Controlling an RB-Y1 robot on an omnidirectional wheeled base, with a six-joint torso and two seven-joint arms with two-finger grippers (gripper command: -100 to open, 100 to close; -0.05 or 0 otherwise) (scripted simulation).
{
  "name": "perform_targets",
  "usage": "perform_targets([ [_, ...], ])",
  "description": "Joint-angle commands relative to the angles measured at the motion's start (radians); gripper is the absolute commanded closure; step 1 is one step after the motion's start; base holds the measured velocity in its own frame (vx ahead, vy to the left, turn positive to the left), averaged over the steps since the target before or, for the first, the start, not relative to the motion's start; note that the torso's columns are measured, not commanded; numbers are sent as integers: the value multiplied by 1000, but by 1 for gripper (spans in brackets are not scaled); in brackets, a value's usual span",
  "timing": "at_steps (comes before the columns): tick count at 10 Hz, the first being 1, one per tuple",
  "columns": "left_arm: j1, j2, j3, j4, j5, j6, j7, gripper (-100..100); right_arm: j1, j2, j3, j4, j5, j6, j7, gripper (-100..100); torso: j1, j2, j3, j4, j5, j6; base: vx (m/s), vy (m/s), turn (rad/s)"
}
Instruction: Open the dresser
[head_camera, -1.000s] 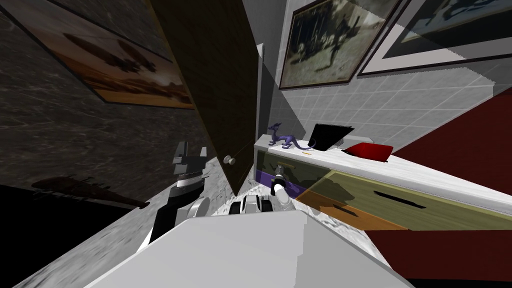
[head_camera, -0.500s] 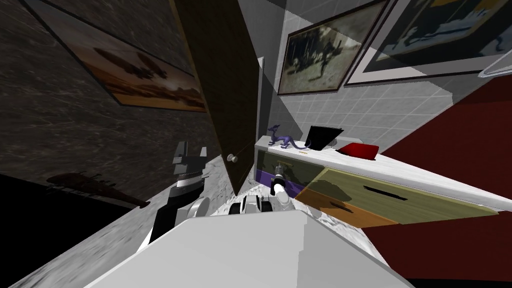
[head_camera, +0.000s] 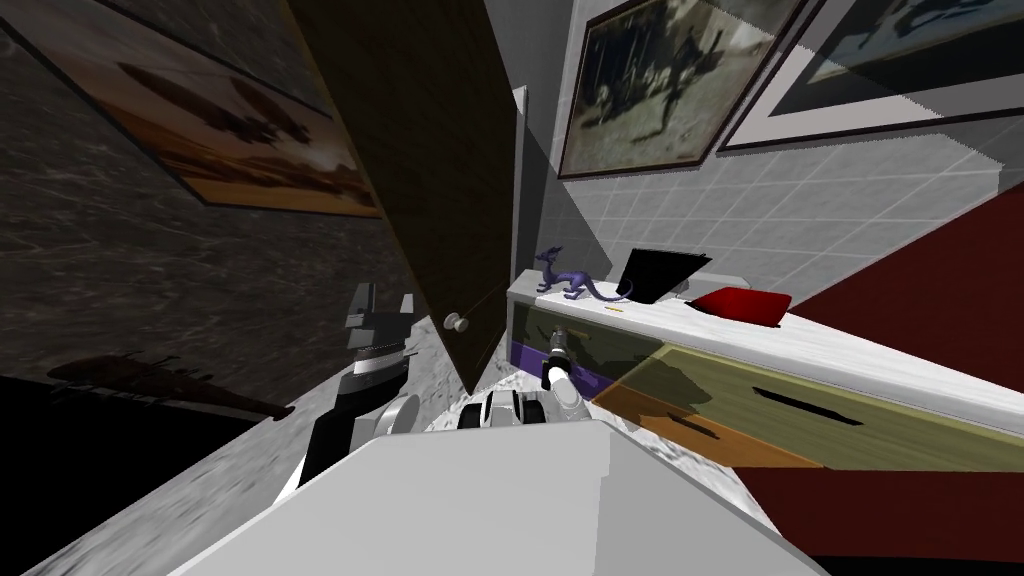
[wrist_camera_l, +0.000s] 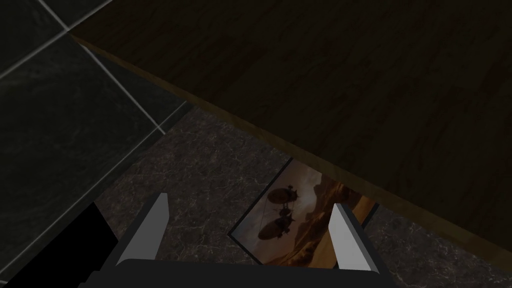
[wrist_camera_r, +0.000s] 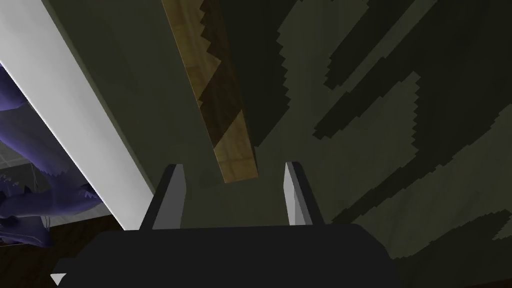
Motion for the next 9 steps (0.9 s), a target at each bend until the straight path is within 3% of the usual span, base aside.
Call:
perform_targets([
  [1, 0, 0, 0, 0, 0, 0, 0, 0, 8, 11, 4, -14, -1, -7, 15, 100, 1, 3, 1, 0, 0, 0, -188, 84, -38],
  [4, 0, 0, 0, 0, 0, 0, 0, 0, 10, 16, 7, -18, 0, -10, 20, 100, -2, -6, -4, -2, -1, 0, -144, 62, -22],
  [5, 0, 0, 0, 0, 0, 0, 0, 0, 7, 9, 5, -12, 0, -8, 14, -100, -5, -12, -7, -3, -1, 0, 85, -47, 28],
  [9, 0, 0, 0, 0, 0, 0, 0, 0, -2, 0, -1, 4, -2, -3, 0, -100, -1, -6, -4, -2, 0, 0, 164, -68, 30],
])
